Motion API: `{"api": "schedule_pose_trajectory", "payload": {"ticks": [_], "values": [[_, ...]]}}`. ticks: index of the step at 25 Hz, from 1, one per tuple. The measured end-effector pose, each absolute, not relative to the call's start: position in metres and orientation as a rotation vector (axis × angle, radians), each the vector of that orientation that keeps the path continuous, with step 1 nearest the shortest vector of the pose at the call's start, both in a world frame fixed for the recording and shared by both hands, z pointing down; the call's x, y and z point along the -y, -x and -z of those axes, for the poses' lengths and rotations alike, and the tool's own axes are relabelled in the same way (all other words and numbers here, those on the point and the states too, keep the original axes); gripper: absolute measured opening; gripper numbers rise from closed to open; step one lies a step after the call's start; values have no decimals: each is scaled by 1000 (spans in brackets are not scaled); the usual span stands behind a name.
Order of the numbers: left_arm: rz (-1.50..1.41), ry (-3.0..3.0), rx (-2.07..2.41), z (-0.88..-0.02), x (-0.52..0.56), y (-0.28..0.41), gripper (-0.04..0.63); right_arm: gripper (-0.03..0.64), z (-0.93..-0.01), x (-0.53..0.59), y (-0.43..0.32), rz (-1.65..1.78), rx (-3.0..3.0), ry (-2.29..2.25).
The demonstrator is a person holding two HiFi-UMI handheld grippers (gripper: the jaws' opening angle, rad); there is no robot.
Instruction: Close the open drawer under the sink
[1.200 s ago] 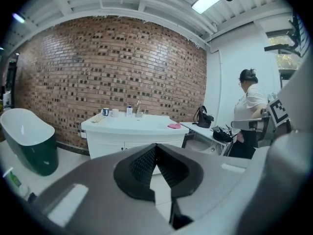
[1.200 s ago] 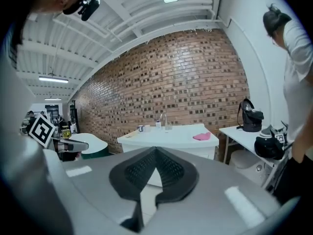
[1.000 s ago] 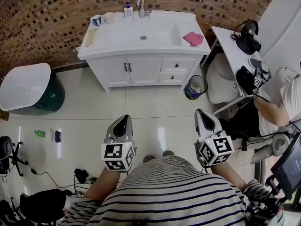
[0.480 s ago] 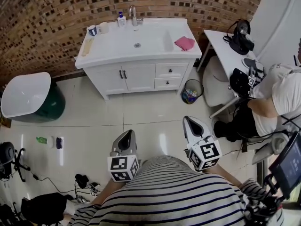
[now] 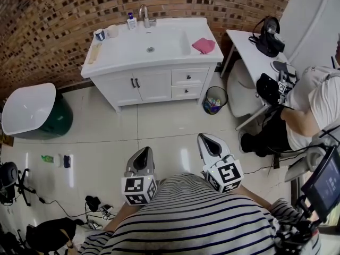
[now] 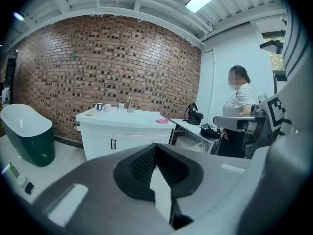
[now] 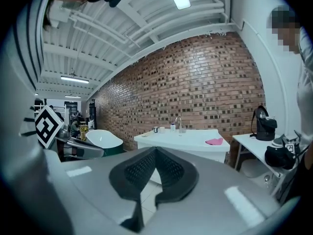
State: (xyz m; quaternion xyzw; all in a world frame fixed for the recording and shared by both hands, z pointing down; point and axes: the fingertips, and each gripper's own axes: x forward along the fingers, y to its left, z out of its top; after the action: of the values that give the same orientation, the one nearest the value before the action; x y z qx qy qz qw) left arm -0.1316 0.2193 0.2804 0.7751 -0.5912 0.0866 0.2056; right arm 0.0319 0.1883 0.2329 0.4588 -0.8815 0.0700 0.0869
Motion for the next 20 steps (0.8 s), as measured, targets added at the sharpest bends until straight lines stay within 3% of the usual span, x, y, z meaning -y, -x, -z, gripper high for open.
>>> {"api": "schedule_pose_trajectory", "payload": {"ticks": [20], "values": [[-262,-2169,1643,-283,-221,132,15,0,-240,-194,-24,-238,2617,-1343]]}}
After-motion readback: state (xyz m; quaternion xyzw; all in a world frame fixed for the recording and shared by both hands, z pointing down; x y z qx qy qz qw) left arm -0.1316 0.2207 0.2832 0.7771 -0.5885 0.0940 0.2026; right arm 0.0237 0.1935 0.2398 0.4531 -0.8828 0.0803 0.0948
